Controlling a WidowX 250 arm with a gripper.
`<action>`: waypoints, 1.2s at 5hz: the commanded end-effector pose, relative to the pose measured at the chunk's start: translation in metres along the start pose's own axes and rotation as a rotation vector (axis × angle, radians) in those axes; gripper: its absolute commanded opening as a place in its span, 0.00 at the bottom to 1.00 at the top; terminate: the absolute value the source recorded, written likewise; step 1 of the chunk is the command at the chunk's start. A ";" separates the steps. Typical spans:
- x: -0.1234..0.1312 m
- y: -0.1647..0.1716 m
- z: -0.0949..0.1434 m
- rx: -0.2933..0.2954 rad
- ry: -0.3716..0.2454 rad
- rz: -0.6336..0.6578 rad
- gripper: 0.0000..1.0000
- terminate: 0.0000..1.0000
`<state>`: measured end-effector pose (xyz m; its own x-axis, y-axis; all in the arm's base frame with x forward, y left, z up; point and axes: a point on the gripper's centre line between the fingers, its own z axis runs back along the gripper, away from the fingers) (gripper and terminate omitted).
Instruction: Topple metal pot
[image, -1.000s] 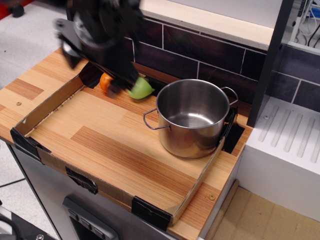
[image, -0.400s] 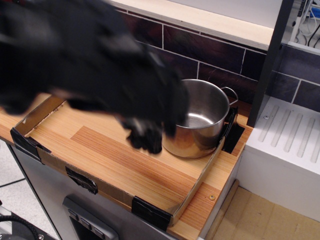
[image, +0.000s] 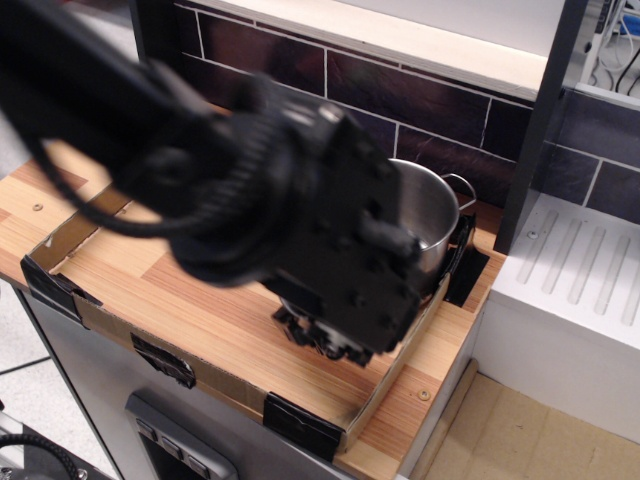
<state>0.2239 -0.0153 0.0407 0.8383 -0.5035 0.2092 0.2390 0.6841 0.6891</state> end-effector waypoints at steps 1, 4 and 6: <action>0.008 0.001 -0.010 0.034 -0.041 0.056 1.00 0.00; 0.031 0.012 -0.021 0.089 -0.025 0.130 1.00 0.00; 0.024 0.009 -0.024 0.035 -0.053 0.137 0.00 0.00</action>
<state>0.2587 -0.0121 0.0298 0.8549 -0.4261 0.2959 0.1177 0.7148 0.6894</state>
